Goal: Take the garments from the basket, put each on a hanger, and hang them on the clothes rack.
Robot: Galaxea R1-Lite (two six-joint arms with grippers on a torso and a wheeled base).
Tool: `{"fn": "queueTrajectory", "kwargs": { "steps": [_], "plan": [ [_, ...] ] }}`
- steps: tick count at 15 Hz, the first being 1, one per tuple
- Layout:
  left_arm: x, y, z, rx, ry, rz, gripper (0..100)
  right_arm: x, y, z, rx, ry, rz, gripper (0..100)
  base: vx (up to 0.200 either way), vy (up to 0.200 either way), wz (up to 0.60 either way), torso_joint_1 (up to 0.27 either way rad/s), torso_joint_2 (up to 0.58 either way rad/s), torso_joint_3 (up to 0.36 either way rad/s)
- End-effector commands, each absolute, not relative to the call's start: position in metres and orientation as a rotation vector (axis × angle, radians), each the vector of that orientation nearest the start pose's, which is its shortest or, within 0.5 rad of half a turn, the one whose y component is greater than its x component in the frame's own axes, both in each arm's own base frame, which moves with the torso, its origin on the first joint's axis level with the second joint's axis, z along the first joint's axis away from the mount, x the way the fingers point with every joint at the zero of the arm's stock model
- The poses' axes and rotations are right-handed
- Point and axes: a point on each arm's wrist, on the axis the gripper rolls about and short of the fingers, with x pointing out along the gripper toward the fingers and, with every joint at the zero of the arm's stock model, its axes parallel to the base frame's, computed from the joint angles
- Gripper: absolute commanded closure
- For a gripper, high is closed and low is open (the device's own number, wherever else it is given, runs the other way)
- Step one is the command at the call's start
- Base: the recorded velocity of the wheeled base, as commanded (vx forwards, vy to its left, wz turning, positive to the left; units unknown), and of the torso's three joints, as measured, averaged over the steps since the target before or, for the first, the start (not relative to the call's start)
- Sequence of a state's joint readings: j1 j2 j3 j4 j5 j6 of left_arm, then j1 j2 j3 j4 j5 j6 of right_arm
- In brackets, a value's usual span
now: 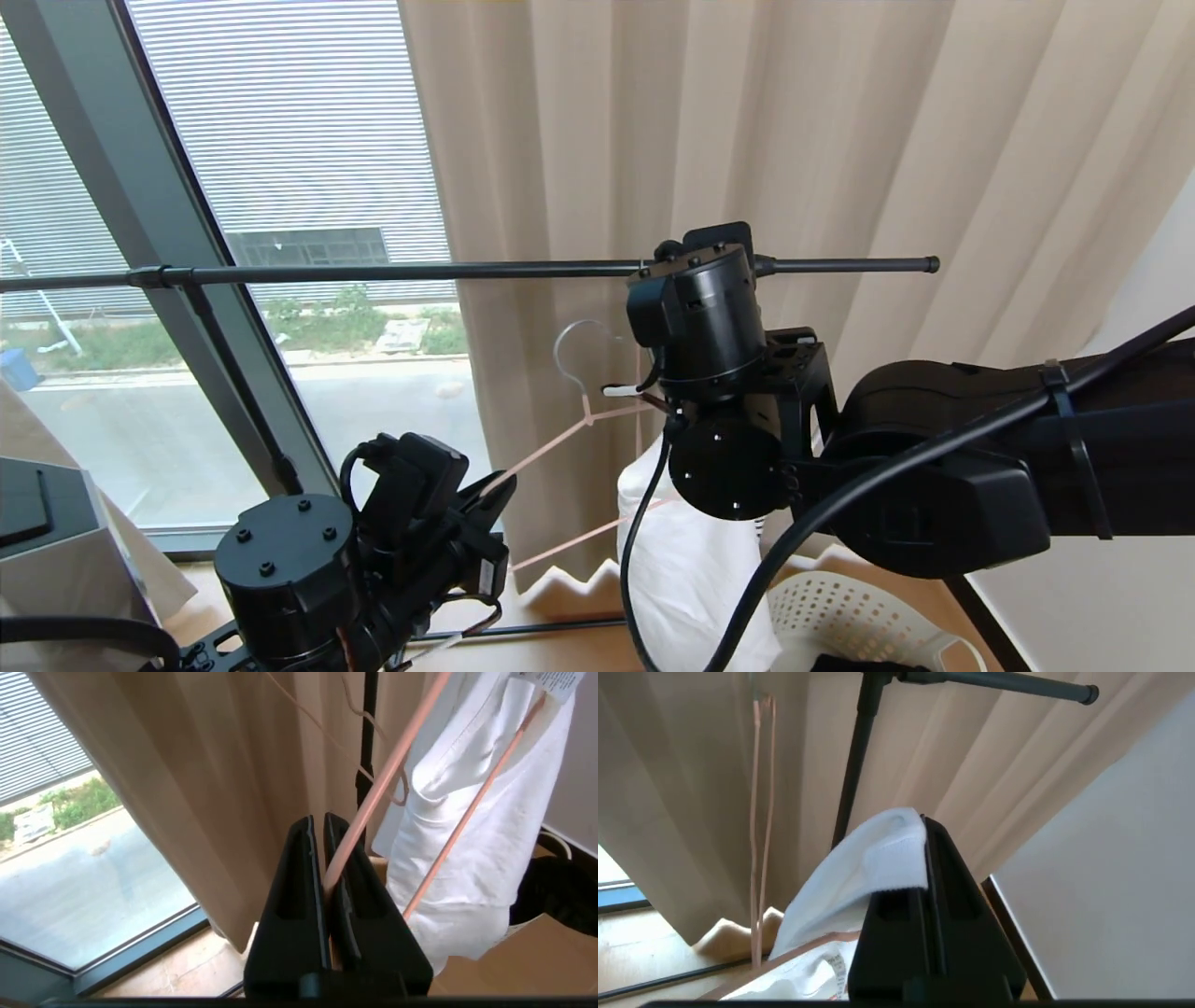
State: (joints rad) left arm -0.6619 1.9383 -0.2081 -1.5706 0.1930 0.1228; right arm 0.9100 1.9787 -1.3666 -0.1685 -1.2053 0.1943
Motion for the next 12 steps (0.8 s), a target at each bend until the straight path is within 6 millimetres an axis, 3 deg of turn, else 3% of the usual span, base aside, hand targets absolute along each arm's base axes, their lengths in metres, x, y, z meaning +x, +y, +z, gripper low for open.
{"fn": "queueTrajectory", "kwargs": {
  "steps": [1,7,12],
  "plan": [
    [0.204,-0.153,0.072,0.2,0.147,-0.477,100,0.243,0.297,0.201,-0.19,0.183,-0.28,100,0.0,0.0,0.0,0.0,0.0,0.0],
    [0.206,-0.154,0.078,0.172,0.125,-0.47,100,0.231,0.303,0.199,-0.186,0.183,-0.245,100,0.0,0.0,0.0,0.0,0.0,0.0],
    [0.202,-0.146,0.104,0.107,0.036,-0.458,100,0.24,0.295,0.201,-0.179,0.184,-0.277,100,0.0,0.0,0.0,0.0,0.0,0.0]
  ]
}}
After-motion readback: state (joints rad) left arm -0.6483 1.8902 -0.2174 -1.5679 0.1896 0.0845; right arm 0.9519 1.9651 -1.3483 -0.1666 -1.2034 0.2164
